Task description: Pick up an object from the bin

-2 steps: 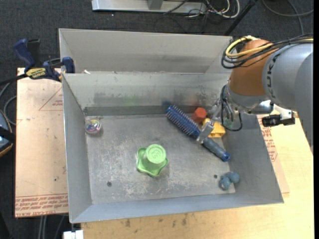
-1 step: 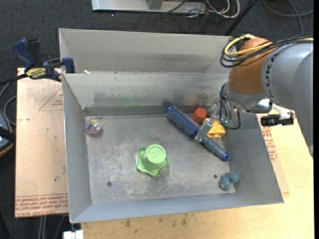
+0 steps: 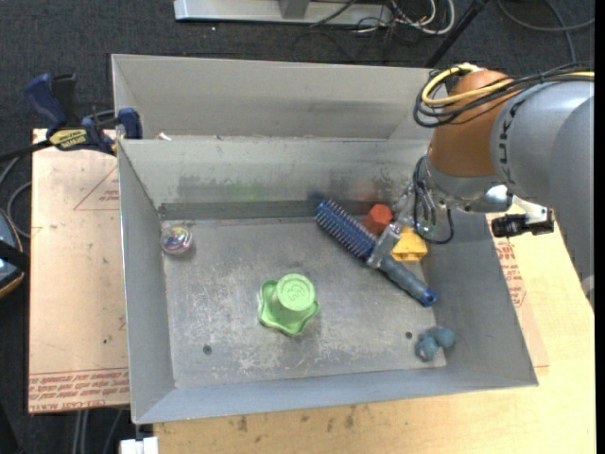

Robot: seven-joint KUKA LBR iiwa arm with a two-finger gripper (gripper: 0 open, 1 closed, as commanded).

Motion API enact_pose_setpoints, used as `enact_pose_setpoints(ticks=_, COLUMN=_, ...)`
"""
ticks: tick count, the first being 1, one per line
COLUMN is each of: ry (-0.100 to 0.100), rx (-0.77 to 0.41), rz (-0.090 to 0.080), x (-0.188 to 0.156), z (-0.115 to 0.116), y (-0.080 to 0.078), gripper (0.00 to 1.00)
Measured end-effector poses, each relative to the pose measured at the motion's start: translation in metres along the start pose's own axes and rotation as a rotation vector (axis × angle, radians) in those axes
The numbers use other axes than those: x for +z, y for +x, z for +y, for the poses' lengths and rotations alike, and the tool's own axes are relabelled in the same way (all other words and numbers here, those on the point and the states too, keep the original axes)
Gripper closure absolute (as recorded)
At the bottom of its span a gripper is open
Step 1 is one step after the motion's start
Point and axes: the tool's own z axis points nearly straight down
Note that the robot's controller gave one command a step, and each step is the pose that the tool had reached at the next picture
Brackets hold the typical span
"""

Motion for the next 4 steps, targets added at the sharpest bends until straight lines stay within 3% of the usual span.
enact_pose_setpoints(ticks=1, ry=-0.002, rx=0.025, rz=-0.003, x=-0.018, z=-0.004, y=0.001, gripper=0.00)
enact_pose_setpoints(ticks=2, ry=-0.003, rx=0.361, rz=-0.006, x=-0.105, z=-0.019, y=0.001, gripper=0.00)
enact_pose_setpoints(ticks=3, ry=-0.003, rx=0.043, rz=-0.010, x=0.011, z=0.033, y=0.081, gripper=0.00)
enact_pose_setpoints(ticks=4, ry=-0.008, rx=0.044, rz=-0.010, x=0.008, z=0.035, y=0.081, gripper=1.00)
